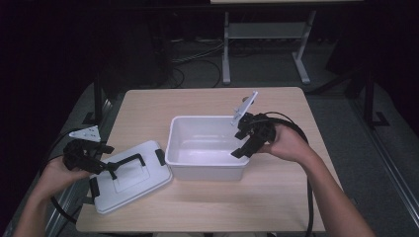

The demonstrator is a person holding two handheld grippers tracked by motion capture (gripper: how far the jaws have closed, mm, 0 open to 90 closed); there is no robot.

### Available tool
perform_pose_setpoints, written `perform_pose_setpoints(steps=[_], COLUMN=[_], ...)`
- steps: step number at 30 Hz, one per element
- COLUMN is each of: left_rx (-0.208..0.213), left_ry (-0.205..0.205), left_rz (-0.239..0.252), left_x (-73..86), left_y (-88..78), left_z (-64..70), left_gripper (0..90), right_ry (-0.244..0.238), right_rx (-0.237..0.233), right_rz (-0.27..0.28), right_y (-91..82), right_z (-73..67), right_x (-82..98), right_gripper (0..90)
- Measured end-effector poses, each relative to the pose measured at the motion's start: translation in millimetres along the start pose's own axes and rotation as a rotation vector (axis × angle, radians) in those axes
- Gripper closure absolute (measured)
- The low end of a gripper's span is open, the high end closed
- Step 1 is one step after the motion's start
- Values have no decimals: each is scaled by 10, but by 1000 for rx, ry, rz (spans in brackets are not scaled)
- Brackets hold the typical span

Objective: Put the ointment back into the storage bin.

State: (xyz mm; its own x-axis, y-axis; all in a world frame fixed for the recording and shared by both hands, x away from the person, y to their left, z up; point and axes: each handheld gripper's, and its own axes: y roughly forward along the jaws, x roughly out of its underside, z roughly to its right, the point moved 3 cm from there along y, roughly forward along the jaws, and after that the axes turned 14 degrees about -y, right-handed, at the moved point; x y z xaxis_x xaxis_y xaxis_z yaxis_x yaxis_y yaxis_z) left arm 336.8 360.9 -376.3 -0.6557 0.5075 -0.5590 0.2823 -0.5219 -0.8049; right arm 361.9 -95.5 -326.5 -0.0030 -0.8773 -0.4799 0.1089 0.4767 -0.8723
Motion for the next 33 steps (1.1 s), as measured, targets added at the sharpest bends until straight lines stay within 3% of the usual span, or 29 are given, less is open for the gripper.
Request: perform_pose_setpoints(steps=[17, 33], left_rx=[4, 7], left_ry=[2, 4], left_rz=[-8, -20], left_x=[-50, -49], left_y=[38, 81], left_z=[13, 13], left_gripper=[256, 256], right_ry=[45, 110], right_rx=[57, 64], right_rz=[-1, 9], right_y=[-198, -85], right_z=[-125, -286], right_x=[390, 808], right_gripper=[275, 263])
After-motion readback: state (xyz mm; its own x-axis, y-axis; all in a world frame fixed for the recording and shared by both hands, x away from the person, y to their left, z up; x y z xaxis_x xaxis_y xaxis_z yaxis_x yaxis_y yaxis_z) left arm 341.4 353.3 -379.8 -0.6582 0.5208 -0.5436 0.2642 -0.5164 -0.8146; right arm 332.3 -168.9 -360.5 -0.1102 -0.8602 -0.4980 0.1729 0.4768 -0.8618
